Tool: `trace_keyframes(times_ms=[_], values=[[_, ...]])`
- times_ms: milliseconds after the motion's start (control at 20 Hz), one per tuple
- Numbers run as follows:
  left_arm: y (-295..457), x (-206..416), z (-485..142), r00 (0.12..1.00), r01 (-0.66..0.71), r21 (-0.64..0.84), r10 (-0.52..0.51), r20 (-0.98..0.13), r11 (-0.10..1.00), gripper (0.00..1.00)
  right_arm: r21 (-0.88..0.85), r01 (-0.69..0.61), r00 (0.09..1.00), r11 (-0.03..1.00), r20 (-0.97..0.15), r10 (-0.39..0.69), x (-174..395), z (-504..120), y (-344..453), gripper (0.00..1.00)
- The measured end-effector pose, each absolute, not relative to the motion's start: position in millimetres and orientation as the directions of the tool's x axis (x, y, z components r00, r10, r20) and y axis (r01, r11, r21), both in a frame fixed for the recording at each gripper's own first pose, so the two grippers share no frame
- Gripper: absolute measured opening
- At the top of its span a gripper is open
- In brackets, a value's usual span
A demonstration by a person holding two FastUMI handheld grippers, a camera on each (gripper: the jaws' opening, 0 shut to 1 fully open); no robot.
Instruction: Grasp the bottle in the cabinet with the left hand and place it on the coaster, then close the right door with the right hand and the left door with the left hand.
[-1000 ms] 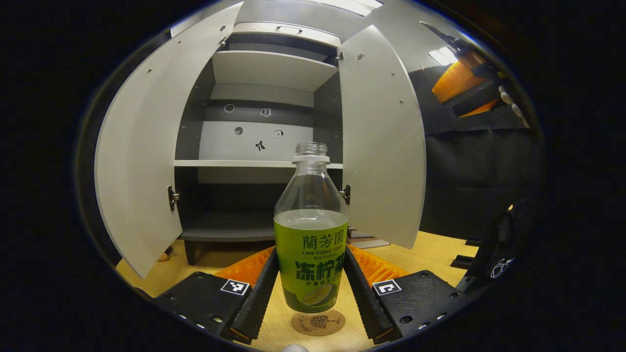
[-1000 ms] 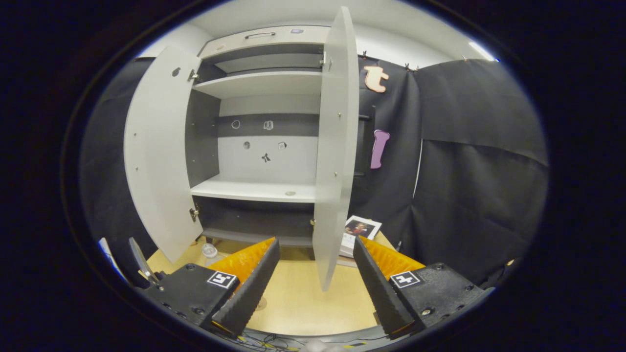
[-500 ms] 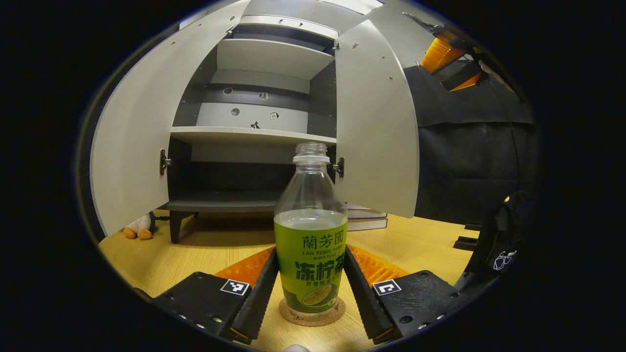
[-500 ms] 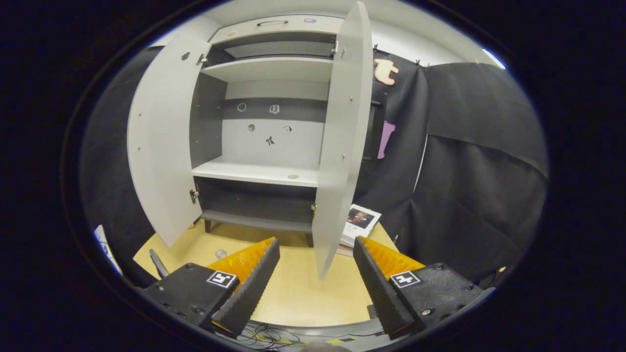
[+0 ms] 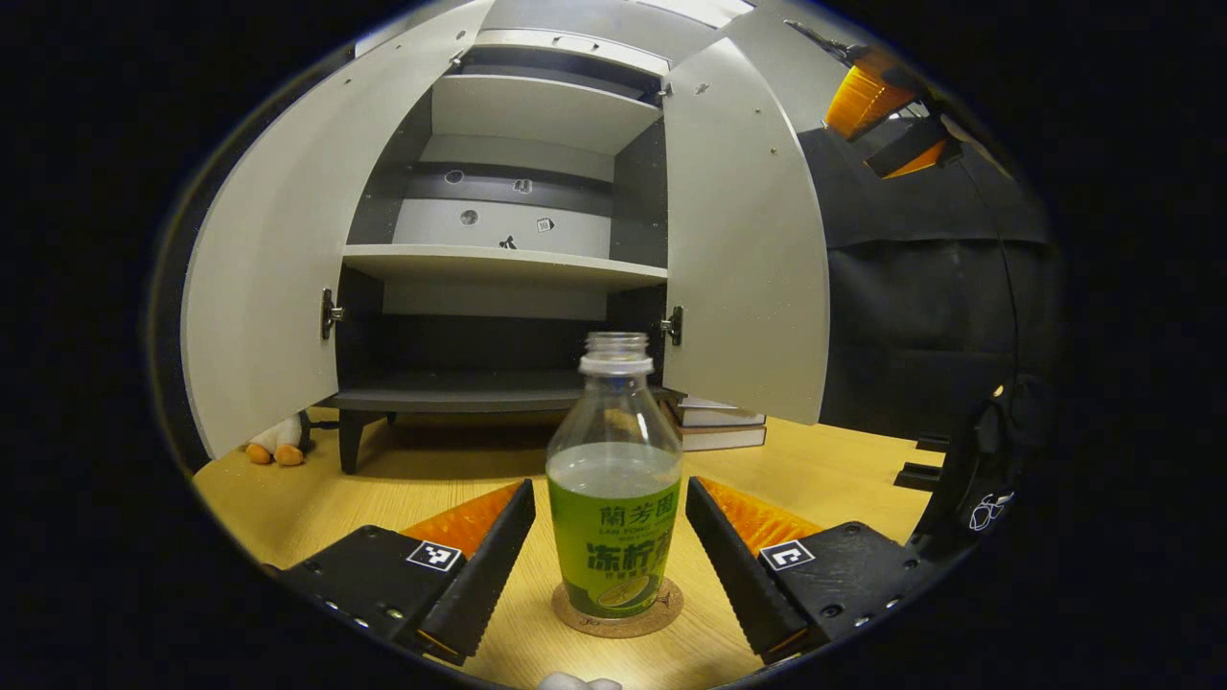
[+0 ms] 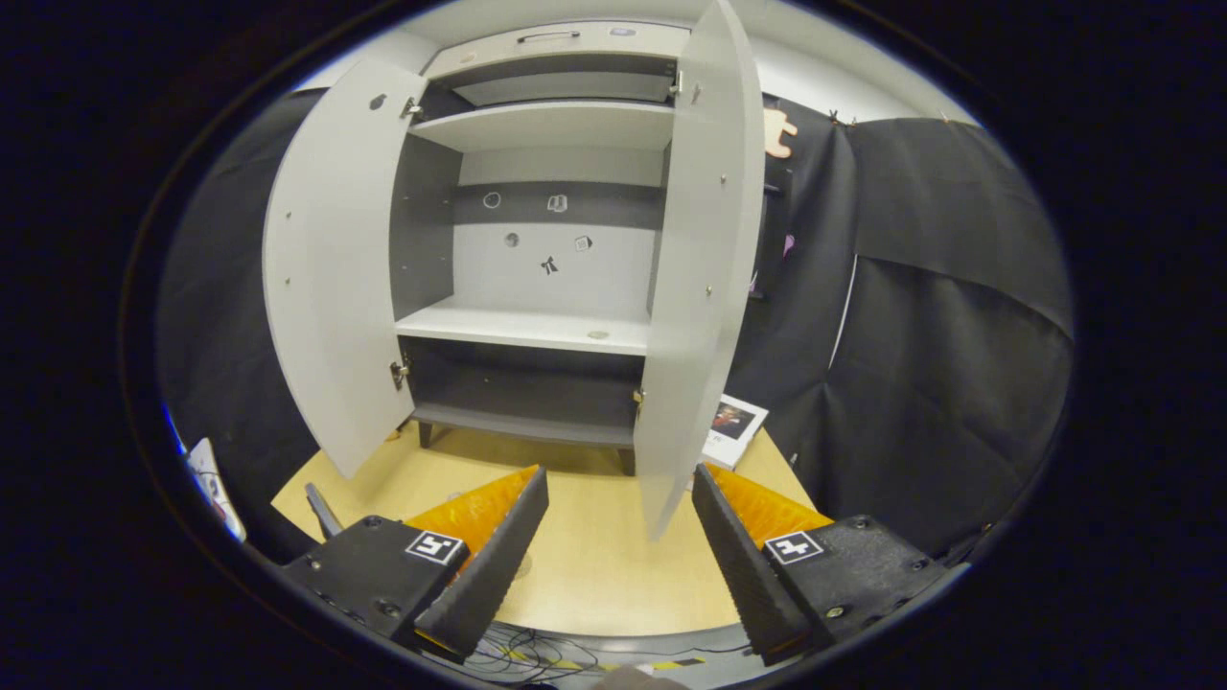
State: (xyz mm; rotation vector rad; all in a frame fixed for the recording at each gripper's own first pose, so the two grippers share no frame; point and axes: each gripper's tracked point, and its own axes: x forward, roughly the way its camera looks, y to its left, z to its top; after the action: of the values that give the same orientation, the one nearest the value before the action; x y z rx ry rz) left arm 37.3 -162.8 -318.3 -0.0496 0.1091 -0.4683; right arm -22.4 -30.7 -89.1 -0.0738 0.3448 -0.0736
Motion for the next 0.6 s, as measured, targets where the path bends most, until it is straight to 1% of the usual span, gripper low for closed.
trace_keyframes(times_ms=[250, 400, 450, 500, 550, 600], values=[[-161, 38, -276, 0.895, 0.438, -0.070, -0.442, -0.057, 0.896, 0.97, -0.058, 0.062, 0.942, 0.996, -0.326, -0.078, -24, -91, -30, 1.00], [-155, 37, -229, 0.901, 0.432, -0.041, -0.433, -0.019, 0.901, 0.97, -0.071, 0.070, 0.958, 0.995, -0.274, -0.087, -20, -84, -35, 0.99], [-151, 36, -212, 0.910, 0.414, -0.044, -0.415, -0.006, 0.909, 0.97, -0.075, 0.073, 0.960, 0.995, -0.265, -0.091, -19, -87, -38, 0.99], [-149, 34, -194, 0.912, 0.409, -0.058, -0.409, 0.002, 0.911, 0.99, -0.070, 0.072, 0.961, 0.995, -0.262, -0.088, -16, -88, -39, 1.00], [-145, 33, -177, 0.919, 0.394, -0.061, -0.394, -0.003, 0.917, 0.96, -0.062, 0.067, 0.963, 0.996, -0.258, -0.081, -14, -87, -40, 1.00], [-137, 32, -162, 0.926, 0.377, -0.058, -0.378, -0.007, 0.924, 0.96, -0.052, 0.065, 0.966, 0.997, -0.248, -0.076, -11, -83, -40, 1.00]])
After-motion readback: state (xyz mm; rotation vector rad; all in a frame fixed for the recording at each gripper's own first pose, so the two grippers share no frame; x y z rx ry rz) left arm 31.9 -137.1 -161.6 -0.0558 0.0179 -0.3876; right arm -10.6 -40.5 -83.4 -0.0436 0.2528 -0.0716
